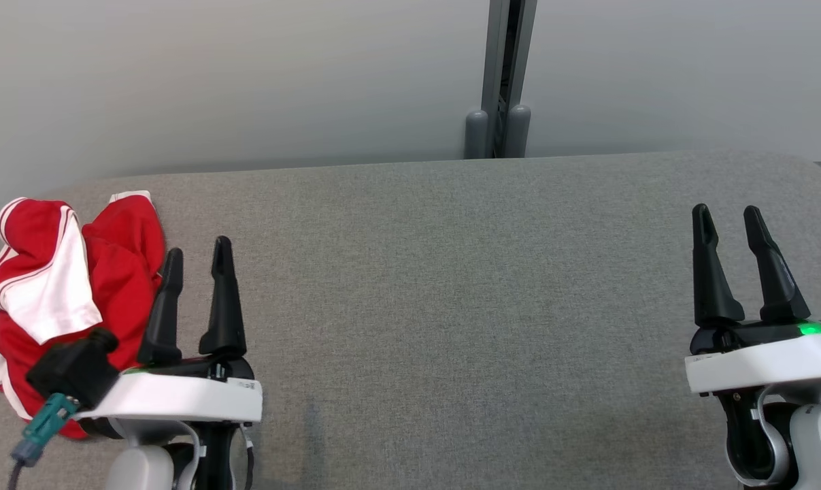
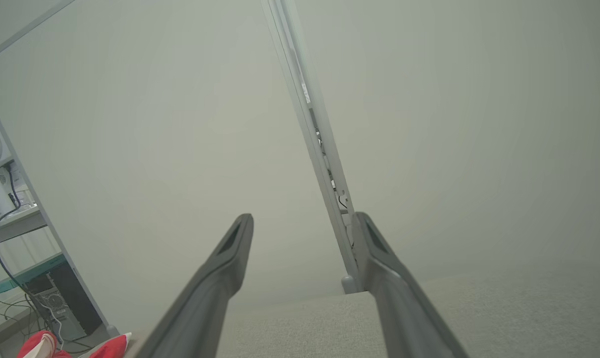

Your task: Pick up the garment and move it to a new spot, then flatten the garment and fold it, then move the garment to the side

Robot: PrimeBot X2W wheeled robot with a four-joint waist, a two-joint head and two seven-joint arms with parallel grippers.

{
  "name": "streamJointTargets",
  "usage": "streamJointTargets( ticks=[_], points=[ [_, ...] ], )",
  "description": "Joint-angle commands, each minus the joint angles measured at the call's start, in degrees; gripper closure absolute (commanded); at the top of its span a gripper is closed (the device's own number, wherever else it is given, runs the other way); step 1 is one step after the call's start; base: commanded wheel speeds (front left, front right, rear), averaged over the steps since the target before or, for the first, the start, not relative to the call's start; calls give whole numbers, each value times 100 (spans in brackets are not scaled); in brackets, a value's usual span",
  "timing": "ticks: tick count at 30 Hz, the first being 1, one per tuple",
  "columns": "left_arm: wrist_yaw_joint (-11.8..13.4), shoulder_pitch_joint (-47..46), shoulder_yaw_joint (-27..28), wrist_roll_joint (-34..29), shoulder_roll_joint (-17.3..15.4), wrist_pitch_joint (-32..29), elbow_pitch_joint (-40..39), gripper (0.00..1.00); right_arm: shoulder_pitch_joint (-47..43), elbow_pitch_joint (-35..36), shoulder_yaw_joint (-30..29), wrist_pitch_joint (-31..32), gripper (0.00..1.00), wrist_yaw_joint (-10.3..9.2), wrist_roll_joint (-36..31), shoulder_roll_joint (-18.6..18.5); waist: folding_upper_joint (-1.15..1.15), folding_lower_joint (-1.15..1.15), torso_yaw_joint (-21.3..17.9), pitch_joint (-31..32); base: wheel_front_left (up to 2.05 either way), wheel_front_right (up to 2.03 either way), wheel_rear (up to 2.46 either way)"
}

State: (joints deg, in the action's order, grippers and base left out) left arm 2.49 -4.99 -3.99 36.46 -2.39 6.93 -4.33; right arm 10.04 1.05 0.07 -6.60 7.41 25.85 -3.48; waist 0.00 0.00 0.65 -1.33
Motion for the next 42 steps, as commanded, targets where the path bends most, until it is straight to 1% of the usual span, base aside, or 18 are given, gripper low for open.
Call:
streamJointTargets(
  ticks=[1,4,7,11,15,17,21,26,39,42],
  points=[
    [108,-21,-101,-326,-35,53,-15,0,85,115,-16,-82,0,7,-263,-29,0,0,0,-4,0,0,0],
    [320,12,-297,-755,-45,103,162,0,52,121,22,-130,0,7,-591,-7,0,0,0,-10,0,0,0],
    [536,18,-503,-1056,-106,146,320,0,-2,85,-1,-177,0,8,-790,28,0,0,-4,-14,0,0,0],
    [916,16,-624,-1283,-140,209,461,0,-78,-32,-80,-236,0,8,-949,58,0,0,-11,-20,0,0,0],
    [1182,7,-814,-1533,-220,267,586,0,-171,-267,0,-293,0,8,-1199,62,0,0,-22,-24,0,0,0],
    [1253,2,-921,-1589,-242,295,635,0,-184,-387,-19,-324,0,8,-1281,64,0,0,-28,-25,0,0,0],
    [1254,60,-977,-1544,-226,346,696,0,-244,-670,176,-381,0,9,-1109,63,0,0,-33,-18,0,0,0],
    [1119,124,-938,-1647,-177,417,741,0,-228,-891,124,-442,0,9,-1065,60,0,0,-32,-21,0,0,0],
    [964,209,-813,-2090,-77,566,882,0,-154,-1085,137,-598,0,10,-1472,49,0,0,-17,-26,0,0,0],
    [927,244,-775,-2183,-63,601,833,0,-155,-1088,101,-634,0,10,-1355,47,0,0,-17,-27,0,0,0]
  ],
)
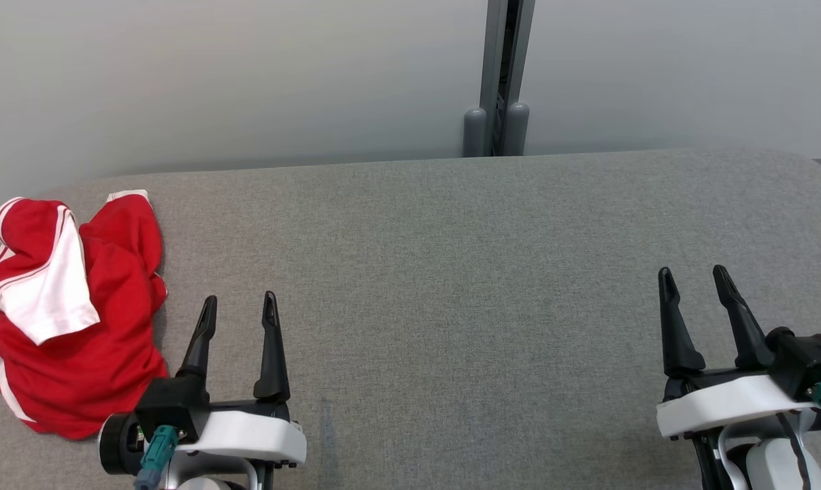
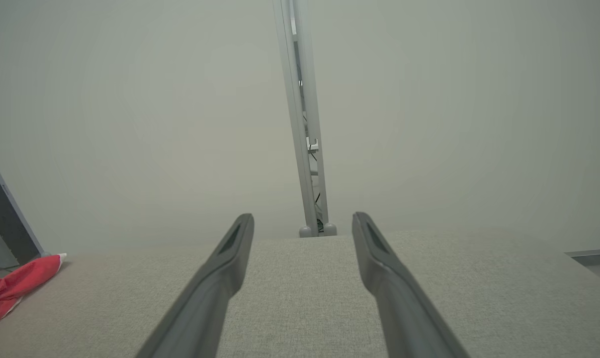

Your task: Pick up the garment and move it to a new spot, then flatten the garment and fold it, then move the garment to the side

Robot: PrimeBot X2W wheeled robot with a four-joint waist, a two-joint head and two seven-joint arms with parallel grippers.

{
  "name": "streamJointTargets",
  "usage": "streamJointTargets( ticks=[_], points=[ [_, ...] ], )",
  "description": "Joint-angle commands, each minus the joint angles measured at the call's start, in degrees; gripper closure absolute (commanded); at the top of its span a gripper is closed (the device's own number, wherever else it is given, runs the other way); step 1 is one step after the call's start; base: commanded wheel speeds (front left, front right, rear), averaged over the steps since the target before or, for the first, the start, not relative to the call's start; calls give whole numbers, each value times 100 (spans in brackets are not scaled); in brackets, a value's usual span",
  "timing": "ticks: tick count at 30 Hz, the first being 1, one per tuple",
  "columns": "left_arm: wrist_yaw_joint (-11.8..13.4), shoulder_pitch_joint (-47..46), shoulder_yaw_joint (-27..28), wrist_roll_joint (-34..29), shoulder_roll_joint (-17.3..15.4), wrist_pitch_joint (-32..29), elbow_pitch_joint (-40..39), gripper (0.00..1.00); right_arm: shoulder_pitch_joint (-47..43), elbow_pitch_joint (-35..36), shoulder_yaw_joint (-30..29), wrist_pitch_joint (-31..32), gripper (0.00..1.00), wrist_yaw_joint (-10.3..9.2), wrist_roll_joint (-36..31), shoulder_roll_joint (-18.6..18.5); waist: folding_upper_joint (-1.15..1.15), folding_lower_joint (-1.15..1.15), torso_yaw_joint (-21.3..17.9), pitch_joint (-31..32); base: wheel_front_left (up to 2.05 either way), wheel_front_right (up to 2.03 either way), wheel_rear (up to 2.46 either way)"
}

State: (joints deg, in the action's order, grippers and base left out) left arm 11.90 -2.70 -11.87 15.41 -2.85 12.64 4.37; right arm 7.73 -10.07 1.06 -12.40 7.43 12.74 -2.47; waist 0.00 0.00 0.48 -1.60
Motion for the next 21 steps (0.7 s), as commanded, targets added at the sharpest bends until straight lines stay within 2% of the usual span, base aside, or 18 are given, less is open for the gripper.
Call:
streamJointTargets(
  ticks=[1,21],
  points=[
    [-11,27,21,-123,-13,37,-50,0,81,29,5,-70,0,8,-60,-53,0,0,0,-1,0,0,0],
    [178,36,-163,-752,-14,256,-265,0,97,52,4,-293,0,9,-698,-66,0,0,126,-90,0,0,0]
  ],
)
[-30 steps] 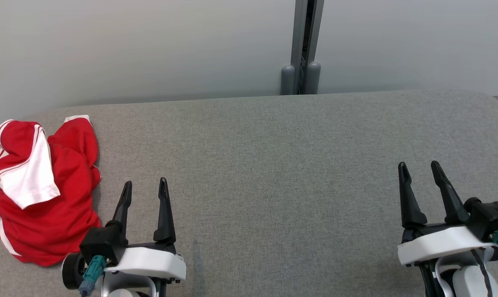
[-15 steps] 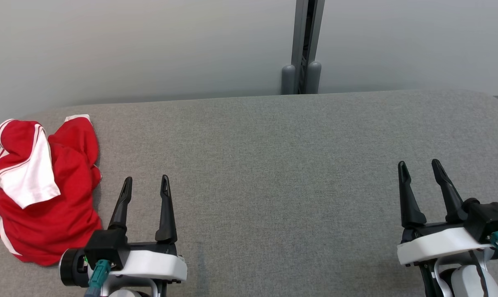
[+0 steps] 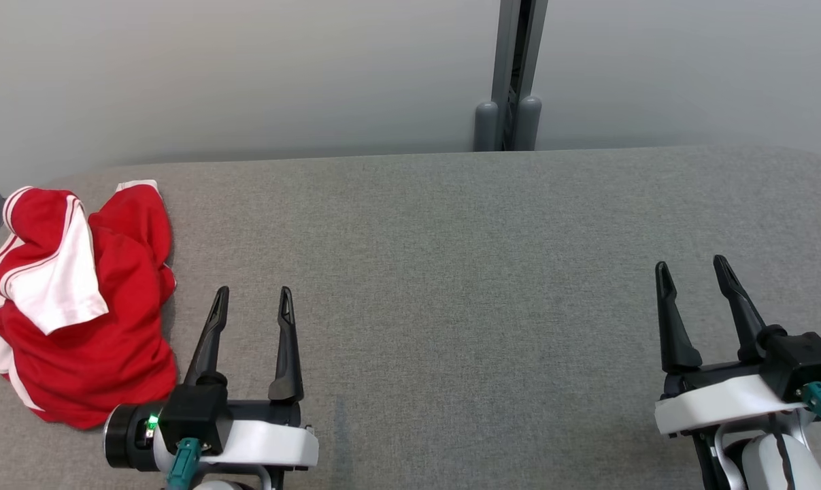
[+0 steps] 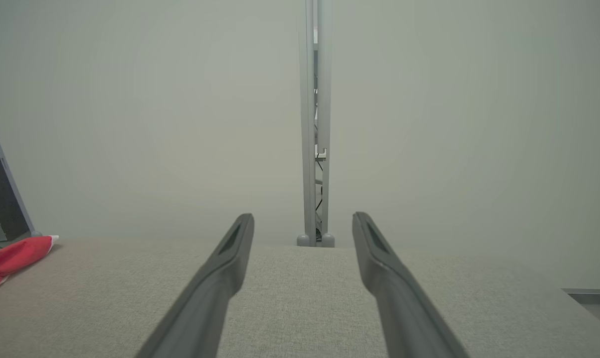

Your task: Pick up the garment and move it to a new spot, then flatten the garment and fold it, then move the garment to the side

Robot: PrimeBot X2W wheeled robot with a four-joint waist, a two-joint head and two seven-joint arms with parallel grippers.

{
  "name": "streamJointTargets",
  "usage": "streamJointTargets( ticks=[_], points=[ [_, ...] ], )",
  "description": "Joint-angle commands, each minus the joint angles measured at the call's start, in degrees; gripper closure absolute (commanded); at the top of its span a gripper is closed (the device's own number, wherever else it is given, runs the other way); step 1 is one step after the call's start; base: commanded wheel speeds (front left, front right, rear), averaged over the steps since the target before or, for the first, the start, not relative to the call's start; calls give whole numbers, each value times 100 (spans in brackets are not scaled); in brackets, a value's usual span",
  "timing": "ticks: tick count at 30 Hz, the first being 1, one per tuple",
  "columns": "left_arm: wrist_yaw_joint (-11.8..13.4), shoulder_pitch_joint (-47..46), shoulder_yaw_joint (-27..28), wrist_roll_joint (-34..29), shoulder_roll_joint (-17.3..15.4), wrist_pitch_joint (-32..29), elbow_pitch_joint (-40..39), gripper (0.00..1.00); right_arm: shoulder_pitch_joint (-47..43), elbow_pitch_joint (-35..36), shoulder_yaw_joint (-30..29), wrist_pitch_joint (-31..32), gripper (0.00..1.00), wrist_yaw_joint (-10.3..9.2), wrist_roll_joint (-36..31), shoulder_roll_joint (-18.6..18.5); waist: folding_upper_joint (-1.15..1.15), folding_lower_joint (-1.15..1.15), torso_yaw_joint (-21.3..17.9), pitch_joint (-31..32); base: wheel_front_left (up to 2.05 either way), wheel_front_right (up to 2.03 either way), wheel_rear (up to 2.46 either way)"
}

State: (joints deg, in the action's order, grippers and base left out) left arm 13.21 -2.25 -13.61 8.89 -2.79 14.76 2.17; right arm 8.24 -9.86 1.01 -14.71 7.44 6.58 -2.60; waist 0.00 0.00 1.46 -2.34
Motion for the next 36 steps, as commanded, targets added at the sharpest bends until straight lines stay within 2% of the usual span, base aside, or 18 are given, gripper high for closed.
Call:
streamJointTargets(
  ticks=[1,10,15,26,36],
  points=[
    [62,-5,11,-129,-21,53,-57,0,47,36,8,-74,0,9,-113,-54,0,0,46,-25,0,0,0],
    [20,-29,106,-33,-20,42,-65,0,-19,42,124,-57,0,8,94,-49,0,0,292,-73,0,0,0],
    [14,-78,119,-40,-20,40,-73,0,-34,66,181,-51,0,8,97,-47,0,0,682,-106,0,0,0],
    [6,106,396,3,-18,40,-44,0,-10,-4,386,-48,0,8,177,-47,0,0,1903,-53,0,0,0],
    [-76,207,471,17,-16,40,-30,0,-69,-88,701,-47,0,8,318,-50,0,0,2583,38,0,0,0]
  ],
)
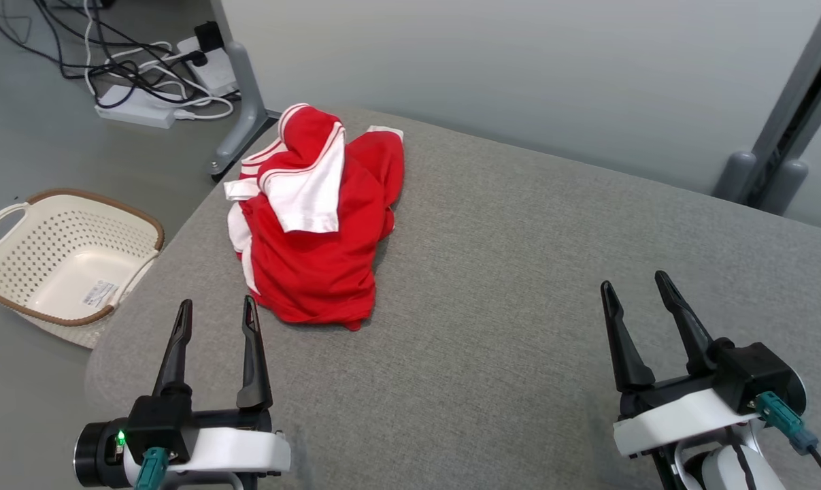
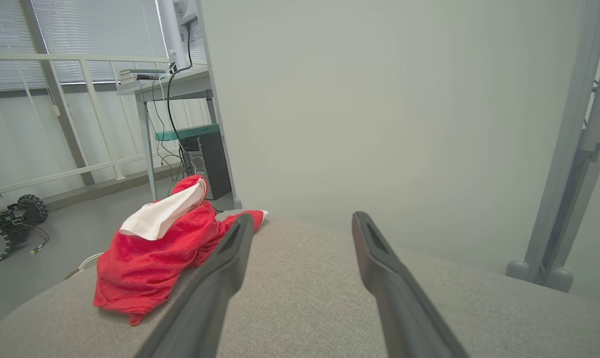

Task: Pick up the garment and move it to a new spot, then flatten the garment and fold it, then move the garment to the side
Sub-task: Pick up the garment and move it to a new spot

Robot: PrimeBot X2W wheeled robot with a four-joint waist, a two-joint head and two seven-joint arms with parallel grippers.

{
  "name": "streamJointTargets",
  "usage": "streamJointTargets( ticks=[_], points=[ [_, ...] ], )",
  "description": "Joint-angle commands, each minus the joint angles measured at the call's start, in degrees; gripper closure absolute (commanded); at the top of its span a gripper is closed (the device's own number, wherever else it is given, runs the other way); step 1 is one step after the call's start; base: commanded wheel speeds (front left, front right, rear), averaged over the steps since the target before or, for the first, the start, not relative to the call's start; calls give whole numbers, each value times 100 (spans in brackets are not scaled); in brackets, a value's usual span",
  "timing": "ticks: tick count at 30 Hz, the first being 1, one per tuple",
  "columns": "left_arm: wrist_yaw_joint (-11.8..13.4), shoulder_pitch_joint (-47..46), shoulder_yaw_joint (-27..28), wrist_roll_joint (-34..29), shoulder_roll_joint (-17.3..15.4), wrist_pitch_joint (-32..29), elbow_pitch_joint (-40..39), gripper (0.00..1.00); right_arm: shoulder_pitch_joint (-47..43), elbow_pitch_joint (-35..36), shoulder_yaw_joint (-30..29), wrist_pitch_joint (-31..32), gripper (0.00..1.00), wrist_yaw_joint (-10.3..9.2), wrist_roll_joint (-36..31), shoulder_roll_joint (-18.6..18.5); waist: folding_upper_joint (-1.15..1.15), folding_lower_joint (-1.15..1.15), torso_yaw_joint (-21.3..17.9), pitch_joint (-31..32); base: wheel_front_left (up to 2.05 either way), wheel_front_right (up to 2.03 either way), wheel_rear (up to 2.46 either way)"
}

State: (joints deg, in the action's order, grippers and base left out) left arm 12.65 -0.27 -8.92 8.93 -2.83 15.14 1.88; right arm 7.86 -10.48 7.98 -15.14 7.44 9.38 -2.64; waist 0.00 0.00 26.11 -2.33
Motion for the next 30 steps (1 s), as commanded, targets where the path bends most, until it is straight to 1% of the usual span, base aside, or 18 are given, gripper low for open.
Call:
streamJointTargets(
  ticks=[1,5,18,23,26,29,30],
  points=[
    [-27,25,-5,16,-15,2,3,0,-43,-37,37,-3,0,8,41,-45,0,0,169,46,0,0,0],
    [-42,82,-5,13,-13,2,17,0,-91,-103,160,-3,0,8,125,-47,0,0,302,89,0,0,0],
    [-73,92,40,69,-14,2,-4,0,-1,-157,199,-3,0,8,108,-47,0,0,311,78,0,0,0],
    [-76,4,75,118,-14,2,-12,0,21,-104,201,-3,0,8,50,-47,0,0,225,-37,0,0,0],
    [-117,-147,135,192,-15,2,-26,0,116,-56,150,-3,0,8,-97,-47,0,0,136,-216,0,0,0],
    [-237,-354,265,285,-16,2,9,0,217,-7,66,-3,0,8,-246,-47,0,0,23,-458,0,0,0],
    [-275,-442,333,400,-12,2,64,0,267,20,50,-3,0,8,-304,-47,0,0,-23,-562,0,0,0]
  ],
)
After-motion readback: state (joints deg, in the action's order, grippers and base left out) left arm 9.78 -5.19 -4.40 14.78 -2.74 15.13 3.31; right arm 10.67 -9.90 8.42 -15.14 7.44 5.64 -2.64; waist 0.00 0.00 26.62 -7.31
